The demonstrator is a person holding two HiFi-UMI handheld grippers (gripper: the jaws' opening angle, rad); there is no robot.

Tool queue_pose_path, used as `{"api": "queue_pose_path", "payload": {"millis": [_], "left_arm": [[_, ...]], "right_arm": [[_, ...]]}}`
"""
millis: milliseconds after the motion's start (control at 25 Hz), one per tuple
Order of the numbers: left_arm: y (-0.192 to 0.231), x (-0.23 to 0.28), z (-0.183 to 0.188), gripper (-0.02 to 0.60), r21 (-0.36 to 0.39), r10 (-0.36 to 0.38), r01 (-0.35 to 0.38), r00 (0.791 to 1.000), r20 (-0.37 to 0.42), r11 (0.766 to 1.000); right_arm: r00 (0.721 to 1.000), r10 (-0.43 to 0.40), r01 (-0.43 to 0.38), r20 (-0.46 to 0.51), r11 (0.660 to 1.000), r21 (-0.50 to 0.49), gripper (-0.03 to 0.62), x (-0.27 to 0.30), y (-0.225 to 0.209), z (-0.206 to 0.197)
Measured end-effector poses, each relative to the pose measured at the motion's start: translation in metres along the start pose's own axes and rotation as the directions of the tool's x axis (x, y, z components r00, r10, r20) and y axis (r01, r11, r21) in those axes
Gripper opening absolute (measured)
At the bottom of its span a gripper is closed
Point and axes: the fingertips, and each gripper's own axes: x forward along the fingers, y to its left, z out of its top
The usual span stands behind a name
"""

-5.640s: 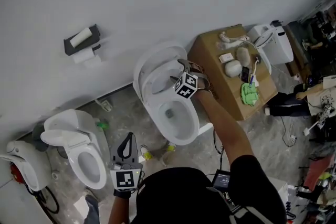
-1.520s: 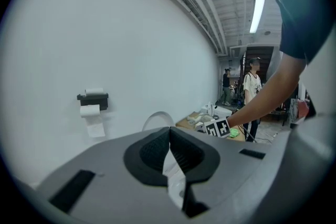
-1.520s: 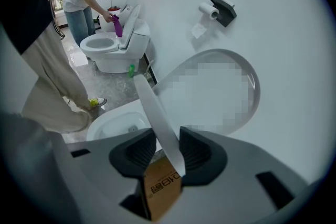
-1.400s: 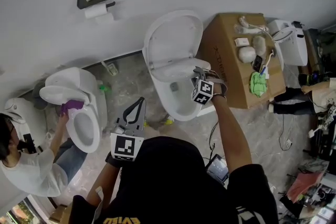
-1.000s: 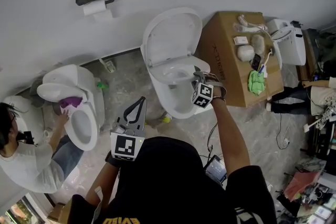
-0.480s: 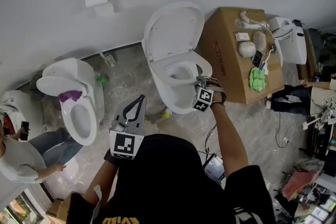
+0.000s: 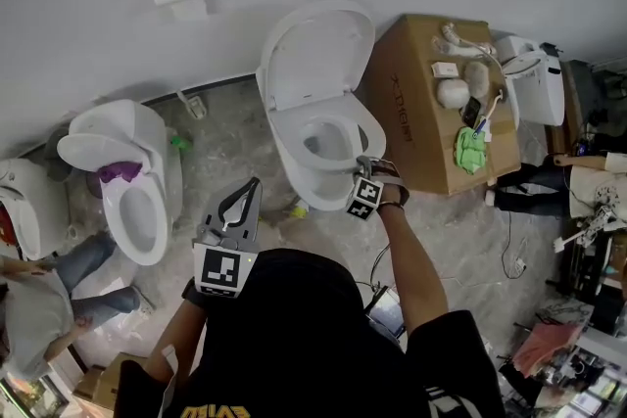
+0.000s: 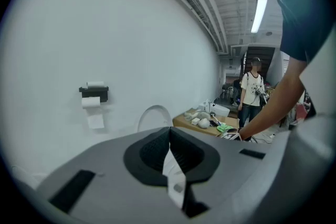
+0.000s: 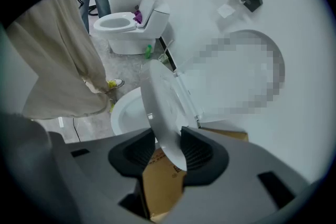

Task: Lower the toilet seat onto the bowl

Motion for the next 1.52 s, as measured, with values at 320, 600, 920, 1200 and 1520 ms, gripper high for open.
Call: {"api": "queue_pose_path", "payload": {"millis": [320, 600, 920, 1200, 1520], "left_arm": [[-0.001, -0.001, -0.009, 0.012, -0.016, 0.010, -0.011, 0.999, -0.034, 1.000], [-0.005, 0.003, -0.009, 0.012, -0.011, 0.006, -0.006, 1.000, -0.023, 1.000], [-0.013, 0.011, -0.014, 0.012, 0.001, -0.036, 0.037, 0.997, -0.063, 0.999], [-0.016, 0.016, -0.014, 0.012, -0.003, -0.063, 0.063, 0.995, -0.078, 0.998], [-0.020, 0.021, -0.018, 0.012, 0.000, -0.085, 0.085, 0.993, -0.086, 0.996]], "right_arm": [[0.999, 0.036, -0.036, -0.037, 0.999, -0.009, 0.155, 0.012, 0.029, -0.009], [0.996, 0.076, -0.076, -0.047, 0.997, -0.003, 0.161, 0.019, 0.048, -0.013], [0.989, 0.141, -0.139, -0.037, 0.989, 0.058, 0.164, 0.028, 0.073, -0.021], [0.986, 0.164, -0.161, -0.039, 0.985, 0.065, 0.164, 0.037, 0.092, -0.024], [0.985, 0.150, -0.140, -0.080, 0.983, 0.115, 0.179, 0.049, 0.106, -0.028]]}}
